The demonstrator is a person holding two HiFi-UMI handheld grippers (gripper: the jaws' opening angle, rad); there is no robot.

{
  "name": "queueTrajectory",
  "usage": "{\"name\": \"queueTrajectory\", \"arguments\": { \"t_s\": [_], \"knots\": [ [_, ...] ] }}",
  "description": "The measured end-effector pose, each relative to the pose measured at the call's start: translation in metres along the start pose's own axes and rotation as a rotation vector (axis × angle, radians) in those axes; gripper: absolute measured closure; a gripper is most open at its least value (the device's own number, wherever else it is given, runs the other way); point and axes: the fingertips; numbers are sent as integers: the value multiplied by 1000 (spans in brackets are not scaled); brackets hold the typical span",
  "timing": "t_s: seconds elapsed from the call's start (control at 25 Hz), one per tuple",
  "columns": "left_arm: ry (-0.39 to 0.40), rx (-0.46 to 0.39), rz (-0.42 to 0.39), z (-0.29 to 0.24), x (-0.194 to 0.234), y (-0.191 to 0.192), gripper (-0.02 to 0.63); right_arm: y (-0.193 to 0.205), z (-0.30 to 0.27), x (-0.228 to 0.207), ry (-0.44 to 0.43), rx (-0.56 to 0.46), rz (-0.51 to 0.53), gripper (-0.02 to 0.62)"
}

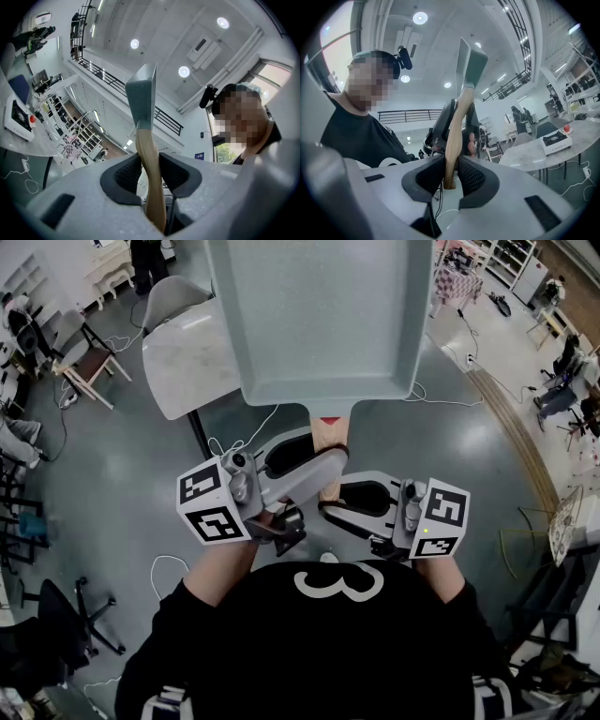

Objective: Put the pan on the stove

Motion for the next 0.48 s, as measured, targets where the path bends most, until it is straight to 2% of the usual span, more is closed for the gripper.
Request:
{"name": "queueTrajectory", "arguments": {
  "t_s": [0.32,0.48],
  "knots": [
    [-1,4,-8,-2,-4,-4,479,-3,0,3,-4,-12,8,509],
    [9,7,-8,5,-17,-8,479,-4,-7,17,5,-22,23,509]
  ]
}}
Point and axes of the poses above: the fingertips, and each gripper's own axes: z backward along the fingers, x to its left, y out of its underside, and after that the axes turned 12 degrees about y, right-handed
